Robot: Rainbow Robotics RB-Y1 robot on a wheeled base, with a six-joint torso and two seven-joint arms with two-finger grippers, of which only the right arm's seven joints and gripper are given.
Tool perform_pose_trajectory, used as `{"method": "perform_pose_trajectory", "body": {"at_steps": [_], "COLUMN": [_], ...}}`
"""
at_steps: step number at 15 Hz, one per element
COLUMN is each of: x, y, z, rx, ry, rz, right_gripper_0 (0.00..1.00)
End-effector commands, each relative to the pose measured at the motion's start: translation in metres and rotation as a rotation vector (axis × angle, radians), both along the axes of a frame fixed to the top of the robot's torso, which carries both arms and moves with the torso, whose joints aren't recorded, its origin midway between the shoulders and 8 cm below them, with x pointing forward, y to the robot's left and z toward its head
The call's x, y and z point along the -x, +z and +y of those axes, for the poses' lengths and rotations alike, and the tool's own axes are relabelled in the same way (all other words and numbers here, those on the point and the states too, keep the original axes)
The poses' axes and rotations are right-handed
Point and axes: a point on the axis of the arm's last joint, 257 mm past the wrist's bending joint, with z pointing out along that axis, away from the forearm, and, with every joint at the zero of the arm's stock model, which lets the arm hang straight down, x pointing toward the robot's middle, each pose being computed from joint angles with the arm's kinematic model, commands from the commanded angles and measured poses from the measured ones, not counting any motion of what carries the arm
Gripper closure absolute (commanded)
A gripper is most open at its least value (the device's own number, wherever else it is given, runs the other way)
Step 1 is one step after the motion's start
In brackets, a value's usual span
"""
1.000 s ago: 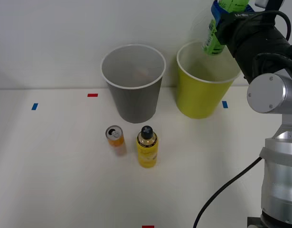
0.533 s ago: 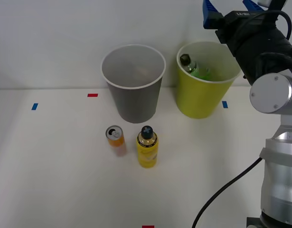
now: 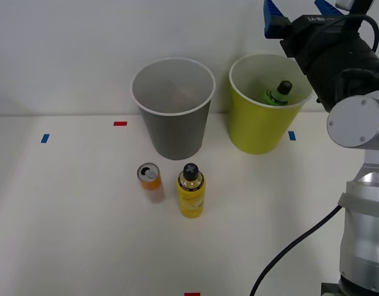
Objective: Put cans in the gray bin, plastic bottles in the light green bin
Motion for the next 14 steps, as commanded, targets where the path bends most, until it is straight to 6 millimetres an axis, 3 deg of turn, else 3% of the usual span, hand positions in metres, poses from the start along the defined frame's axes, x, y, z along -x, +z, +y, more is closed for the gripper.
{"method": "perform_pose_trajectory", "body": {"at_steps": [1,6,9,14], "x": [0.001,0.001,0.013,0.054], "y": [0.002,0.002,0.013,-0.017], "z": [0.000,-0.003,-0.008,-0.016], "rx": [-0.008,-0.006,-0.053,-0.020], "ry": [0.007,0.003,0.033,0.042], "rz": [-0.006,-0.009,-0.038,0.049], "right_gripper_0": [0.00,0.00,0.00,0.00]}}
